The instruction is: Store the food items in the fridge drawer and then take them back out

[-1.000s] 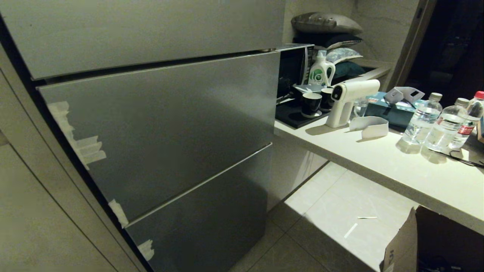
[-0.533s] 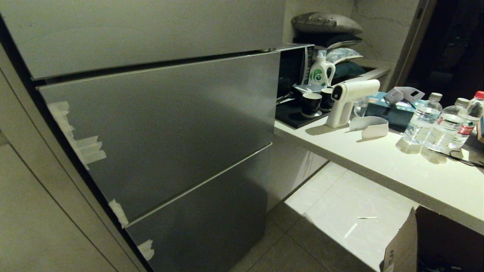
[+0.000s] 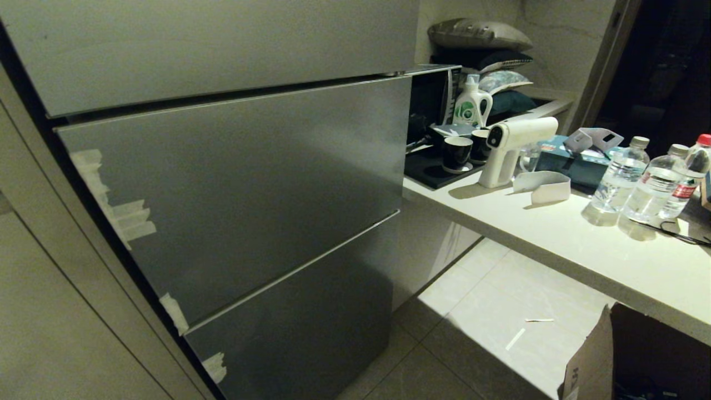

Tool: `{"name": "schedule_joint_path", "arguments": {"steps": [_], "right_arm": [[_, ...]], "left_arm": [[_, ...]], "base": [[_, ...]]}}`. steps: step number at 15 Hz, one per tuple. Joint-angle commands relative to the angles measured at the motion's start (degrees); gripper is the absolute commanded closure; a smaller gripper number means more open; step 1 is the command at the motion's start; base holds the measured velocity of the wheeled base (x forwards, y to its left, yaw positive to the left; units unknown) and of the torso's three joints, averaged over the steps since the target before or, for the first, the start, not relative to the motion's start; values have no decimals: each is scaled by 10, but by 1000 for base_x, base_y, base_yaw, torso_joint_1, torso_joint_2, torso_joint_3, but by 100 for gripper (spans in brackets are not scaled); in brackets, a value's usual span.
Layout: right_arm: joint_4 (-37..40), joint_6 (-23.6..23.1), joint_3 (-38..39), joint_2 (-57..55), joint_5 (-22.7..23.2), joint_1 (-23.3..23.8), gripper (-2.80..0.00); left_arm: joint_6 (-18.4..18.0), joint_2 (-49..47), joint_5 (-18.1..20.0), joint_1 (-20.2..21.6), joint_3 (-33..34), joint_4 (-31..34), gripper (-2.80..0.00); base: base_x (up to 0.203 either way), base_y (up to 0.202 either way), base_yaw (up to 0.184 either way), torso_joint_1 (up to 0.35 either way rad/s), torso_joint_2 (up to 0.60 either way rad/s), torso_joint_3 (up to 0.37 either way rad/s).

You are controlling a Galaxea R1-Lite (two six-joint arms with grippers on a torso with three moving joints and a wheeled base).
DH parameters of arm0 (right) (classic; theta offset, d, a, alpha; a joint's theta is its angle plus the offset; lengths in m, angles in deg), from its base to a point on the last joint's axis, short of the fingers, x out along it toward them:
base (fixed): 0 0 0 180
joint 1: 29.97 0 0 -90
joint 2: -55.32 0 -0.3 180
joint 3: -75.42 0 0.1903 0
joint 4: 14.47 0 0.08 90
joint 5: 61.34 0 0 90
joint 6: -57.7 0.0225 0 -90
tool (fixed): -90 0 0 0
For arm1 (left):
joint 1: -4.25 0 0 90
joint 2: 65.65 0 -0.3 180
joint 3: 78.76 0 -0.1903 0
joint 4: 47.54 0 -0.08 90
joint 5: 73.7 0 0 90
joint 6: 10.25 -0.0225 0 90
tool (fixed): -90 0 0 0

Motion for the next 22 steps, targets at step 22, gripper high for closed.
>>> {"name": "schedule_joint_path", "arguments": {"steps": [22], "right_arm": [[-1,0,18,0,0,0,0]], "left_arm": [[157,-715,157,213,-363,-169,0]], "base": [[0,0,0,0,0,0]]}}
